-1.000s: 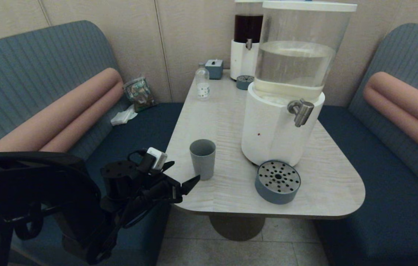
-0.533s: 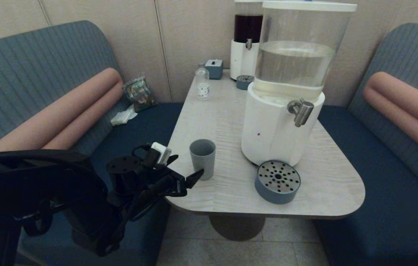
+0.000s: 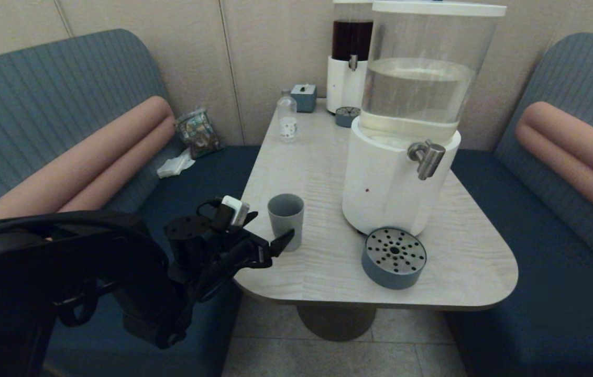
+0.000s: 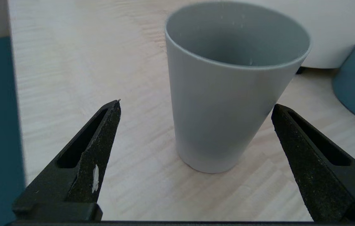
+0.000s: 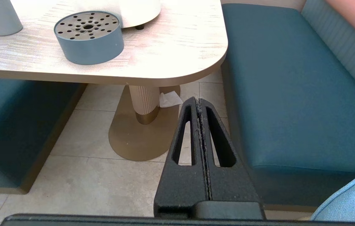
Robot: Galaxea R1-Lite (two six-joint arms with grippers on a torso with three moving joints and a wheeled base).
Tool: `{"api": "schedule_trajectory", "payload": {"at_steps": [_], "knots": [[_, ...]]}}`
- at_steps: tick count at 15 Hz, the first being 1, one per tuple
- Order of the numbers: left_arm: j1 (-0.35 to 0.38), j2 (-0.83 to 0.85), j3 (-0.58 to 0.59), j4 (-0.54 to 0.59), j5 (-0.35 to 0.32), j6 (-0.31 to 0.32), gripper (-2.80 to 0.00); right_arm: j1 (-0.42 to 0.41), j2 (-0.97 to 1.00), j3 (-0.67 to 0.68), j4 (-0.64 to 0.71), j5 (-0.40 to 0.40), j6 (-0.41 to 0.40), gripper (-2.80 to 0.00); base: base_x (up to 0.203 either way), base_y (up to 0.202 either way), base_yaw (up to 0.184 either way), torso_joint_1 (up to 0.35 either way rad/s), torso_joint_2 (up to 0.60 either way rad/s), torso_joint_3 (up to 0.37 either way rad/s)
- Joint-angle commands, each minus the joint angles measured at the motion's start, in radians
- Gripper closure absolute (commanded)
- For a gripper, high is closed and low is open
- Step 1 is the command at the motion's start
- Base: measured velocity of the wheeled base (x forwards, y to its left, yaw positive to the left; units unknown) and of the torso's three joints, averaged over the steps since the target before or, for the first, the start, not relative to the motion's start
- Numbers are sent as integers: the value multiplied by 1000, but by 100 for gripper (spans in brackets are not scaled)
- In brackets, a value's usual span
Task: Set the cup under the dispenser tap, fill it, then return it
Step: Pick up the cup
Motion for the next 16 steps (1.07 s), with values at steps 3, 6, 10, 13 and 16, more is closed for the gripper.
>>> {"api": "schedule_trajectory", "payload": {"at_steps": [3,6,10,13,16], "knots": [[-25,0,11,-8,4,-1,-280,0,1,0,0,-1,0,0,0,0,0,0,0,0],[-37,7,-12,-8,13,-4,-280,1,0,0,0,0,0,0,0,0,0,0,0,0],[-39,28,-65,-8,28,-4,-280,0,0,0,0,0,0,0,0,0,0,0,0,0],[-40,55,-99,-8,36,-2,-280,0,1,0,0,0,0,0,0,0,0,0,0,0],[-40,80,-130,-8,39,-3,-280,1,0,0,-2,0,0,0,0,0,0,0,0,0]]}}
